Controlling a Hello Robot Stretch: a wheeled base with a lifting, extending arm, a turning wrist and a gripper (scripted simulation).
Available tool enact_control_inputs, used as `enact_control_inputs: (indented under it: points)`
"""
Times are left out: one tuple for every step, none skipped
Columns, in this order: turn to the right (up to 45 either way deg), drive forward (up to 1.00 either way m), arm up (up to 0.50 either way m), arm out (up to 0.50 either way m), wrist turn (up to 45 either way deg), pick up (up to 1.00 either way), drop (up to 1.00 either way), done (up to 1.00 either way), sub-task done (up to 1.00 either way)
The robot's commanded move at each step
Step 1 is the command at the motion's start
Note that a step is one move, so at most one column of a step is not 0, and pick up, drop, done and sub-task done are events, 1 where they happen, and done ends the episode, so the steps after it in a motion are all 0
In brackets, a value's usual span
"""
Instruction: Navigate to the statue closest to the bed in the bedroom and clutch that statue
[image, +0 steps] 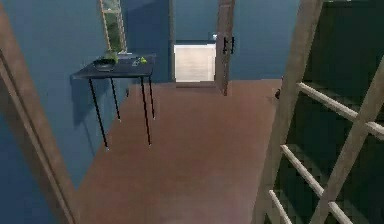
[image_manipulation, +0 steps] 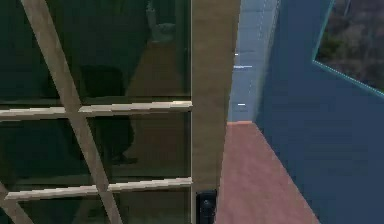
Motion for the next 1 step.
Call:
enact_control_inputs:
  points:
    - [0.0, 0.90, 0.00, 0.00, 0.0, 0.00, 0.00, 0.00, 0.00]
